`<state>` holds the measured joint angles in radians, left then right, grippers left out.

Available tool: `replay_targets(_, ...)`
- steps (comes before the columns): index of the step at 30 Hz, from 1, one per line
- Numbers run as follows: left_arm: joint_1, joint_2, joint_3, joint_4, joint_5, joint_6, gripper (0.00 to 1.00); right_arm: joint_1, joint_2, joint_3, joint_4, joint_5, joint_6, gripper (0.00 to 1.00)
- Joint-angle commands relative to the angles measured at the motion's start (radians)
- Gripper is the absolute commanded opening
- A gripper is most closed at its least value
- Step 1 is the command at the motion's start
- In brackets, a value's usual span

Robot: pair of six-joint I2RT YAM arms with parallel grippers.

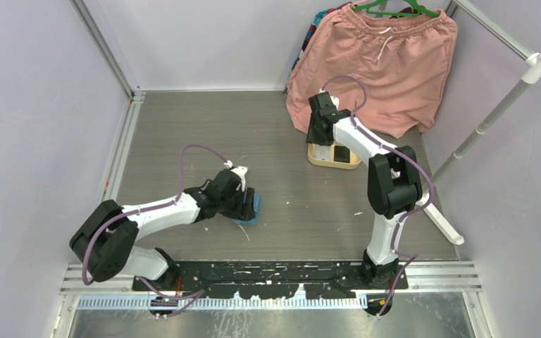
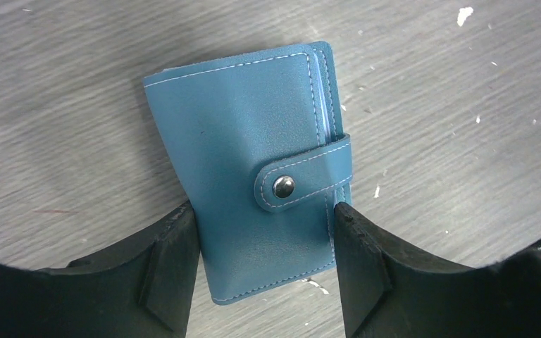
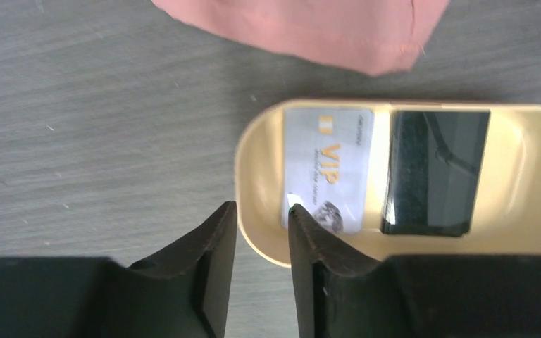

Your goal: Take the credit cards out of the card holder

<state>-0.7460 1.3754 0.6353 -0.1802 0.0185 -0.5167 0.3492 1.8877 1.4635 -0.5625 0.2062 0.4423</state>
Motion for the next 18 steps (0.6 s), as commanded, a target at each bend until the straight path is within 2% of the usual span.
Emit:
replay_targets(1,-0.021,-0.022,0.005,0.043,0.046,-0.018,0.55,-0.002,0.045,0.116,0.008,-0.013,-0.004,0.36)
replay_targets(18,-0.066,-0.008,0.024,0.067,0.062,-0.043,0.57,0.001,0.181,0.174,0.005,-0.018,-0.008,0.36)
